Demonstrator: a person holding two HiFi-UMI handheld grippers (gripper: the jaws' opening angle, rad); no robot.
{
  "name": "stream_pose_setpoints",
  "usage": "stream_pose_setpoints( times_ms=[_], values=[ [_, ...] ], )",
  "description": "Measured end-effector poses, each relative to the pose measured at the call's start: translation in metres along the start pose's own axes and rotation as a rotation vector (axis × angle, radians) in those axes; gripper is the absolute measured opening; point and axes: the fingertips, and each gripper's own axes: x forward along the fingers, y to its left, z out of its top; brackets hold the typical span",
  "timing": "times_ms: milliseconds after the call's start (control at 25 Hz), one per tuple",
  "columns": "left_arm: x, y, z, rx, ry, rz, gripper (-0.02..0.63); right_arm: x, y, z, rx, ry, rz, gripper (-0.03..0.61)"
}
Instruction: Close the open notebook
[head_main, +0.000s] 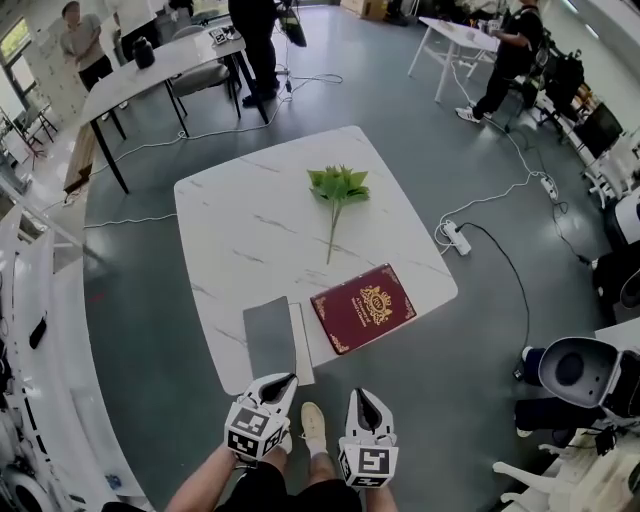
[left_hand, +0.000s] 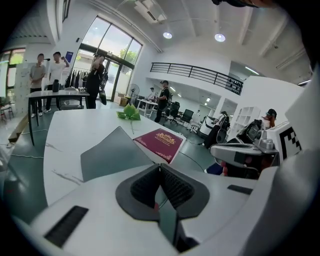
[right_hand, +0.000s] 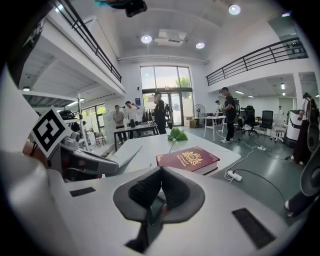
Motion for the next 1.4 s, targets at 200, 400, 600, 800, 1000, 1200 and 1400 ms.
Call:
stream_pose_setpoints(
  times_ms=[200, 400, 600, 800, 1000, 1200, 1400],
  values=[
    [0.021, -0.003, -0.011, -0.002, 0.04, -0.022, 0.028, 0.0, -0.015, -0.011, 0.02, 0.016, -0.03, 0.017],
    [0.043, -0.004, -0.024, 0.001, 0.079, -0.043, 0.028, 0.003, -0.03, -0.025, 0.037, 0.038, -0.061, 0.017],
    [0.06, -0.005, -0.033, -0.006, 0.101, -0.06, 0.028, 0.006, -0.042, -0.037, 0.053, 0.054, -0.082, 0.017],
    [0.073, -0.004, -0.042, -0.015, 0.122, -0.065, 0.028, 0.007, -0.048, -0.048, 0.067, 0.069, -0.094, 0.017],
    [0.081, -0.003, -0.046, -0.003, 0.125, -0.059, 0.028, 0.011, -0.053, -0.061, 0.084, 0.082, -0.1, 0.017],
    [0.081, -0.005, -0.045, -0.009, 0.124, -0.062, 0.029, 0.011, -0.053, -0.065, 0.094, 0.09, -0.098, 0.017],
    [0.08, -0.014, -0.044, -0.069, 0.112, -0.124, 0.123, 0.009, -0.053, -0.059, 0.089, 0.079, -0.096, 0.017]
  ],
)
